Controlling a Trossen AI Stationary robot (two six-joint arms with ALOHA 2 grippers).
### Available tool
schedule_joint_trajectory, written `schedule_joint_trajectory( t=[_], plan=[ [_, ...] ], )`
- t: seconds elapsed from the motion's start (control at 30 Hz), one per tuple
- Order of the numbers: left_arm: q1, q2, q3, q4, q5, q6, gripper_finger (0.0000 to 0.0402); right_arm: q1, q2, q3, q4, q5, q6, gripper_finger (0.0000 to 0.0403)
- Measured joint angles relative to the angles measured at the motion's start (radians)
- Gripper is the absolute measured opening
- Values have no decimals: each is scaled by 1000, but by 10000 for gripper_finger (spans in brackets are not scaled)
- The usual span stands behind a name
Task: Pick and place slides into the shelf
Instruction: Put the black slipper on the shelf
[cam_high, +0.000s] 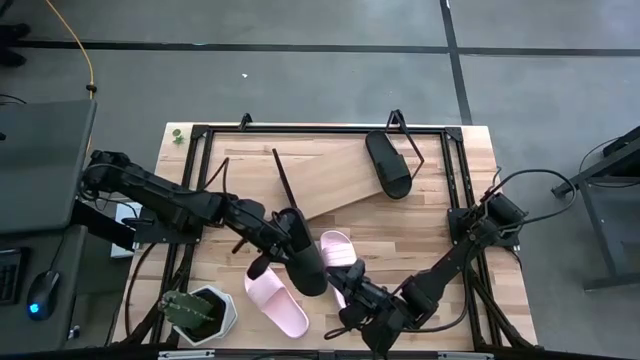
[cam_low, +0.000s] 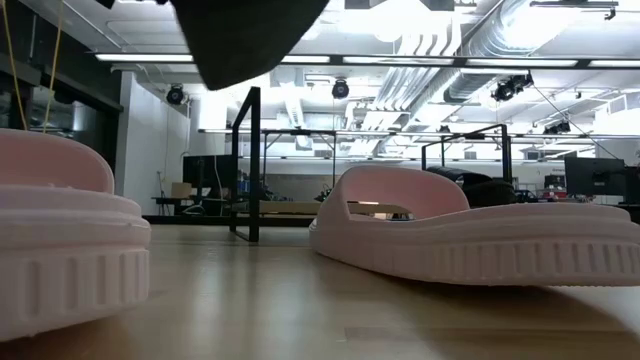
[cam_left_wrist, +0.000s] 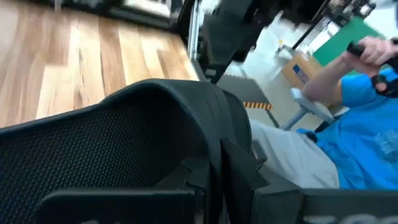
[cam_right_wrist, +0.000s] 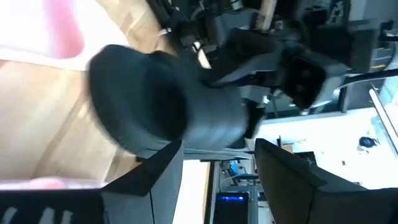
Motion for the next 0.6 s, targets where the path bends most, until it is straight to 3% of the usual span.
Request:
schedule_joint_trajectory(
  t=[0.6],
  plan=[
    [0,-48,0,-40,-18,-2,19,2,1,0,-61,-153,70,190]
  ],
)
